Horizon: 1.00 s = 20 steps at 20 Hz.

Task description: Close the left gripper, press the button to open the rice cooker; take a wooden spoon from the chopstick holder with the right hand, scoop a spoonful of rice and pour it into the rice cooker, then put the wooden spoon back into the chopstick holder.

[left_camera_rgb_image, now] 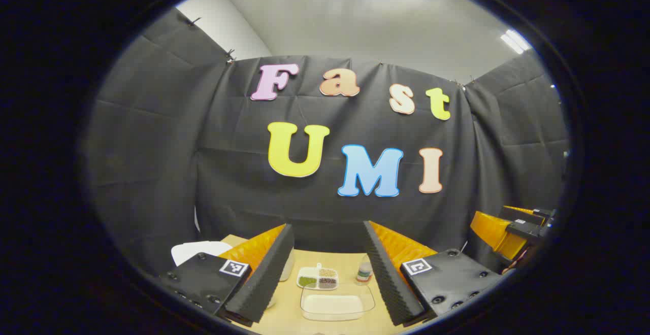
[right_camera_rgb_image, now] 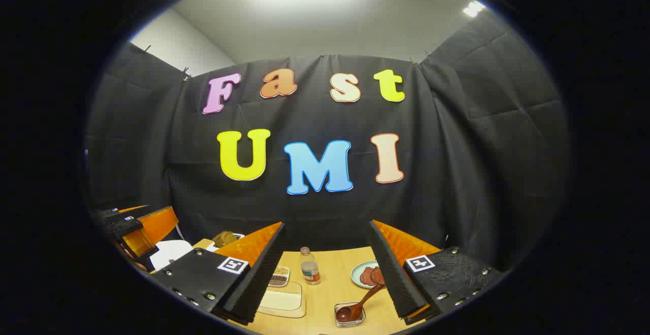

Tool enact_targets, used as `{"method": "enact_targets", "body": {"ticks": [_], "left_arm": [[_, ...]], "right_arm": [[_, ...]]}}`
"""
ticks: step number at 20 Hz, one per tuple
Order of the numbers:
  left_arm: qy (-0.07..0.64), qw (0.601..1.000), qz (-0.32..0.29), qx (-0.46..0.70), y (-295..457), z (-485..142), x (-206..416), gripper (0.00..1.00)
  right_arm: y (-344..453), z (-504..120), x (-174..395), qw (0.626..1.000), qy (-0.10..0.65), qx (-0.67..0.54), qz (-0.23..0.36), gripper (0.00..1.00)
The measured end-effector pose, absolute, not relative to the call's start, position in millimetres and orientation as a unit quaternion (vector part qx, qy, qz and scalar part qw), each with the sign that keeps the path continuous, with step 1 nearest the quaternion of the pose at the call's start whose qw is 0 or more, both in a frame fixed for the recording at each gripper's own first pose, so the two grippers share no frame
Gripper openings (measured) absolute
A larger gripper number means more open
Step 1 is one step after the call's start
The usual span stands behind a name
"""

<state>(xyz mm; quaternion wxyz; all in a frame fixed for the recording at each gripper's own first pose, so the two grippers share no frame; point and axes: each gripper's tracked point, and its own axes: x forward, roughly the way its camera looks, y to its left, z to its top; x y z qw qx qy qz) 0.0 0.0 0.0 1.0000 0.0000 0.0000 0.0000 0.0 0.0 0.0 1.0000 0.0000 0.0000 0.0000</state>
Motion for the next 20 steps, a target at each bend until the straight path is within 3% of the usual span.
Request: {"method": "enact_targets", "body": {"ticks": [20], "left_arm": [[0.0,1.0,0.005,0.026,7,0,1,0.94]], "right_arm": [[14,-9,7,1.0,0.013,-0.012,0.018,0.97]]}}
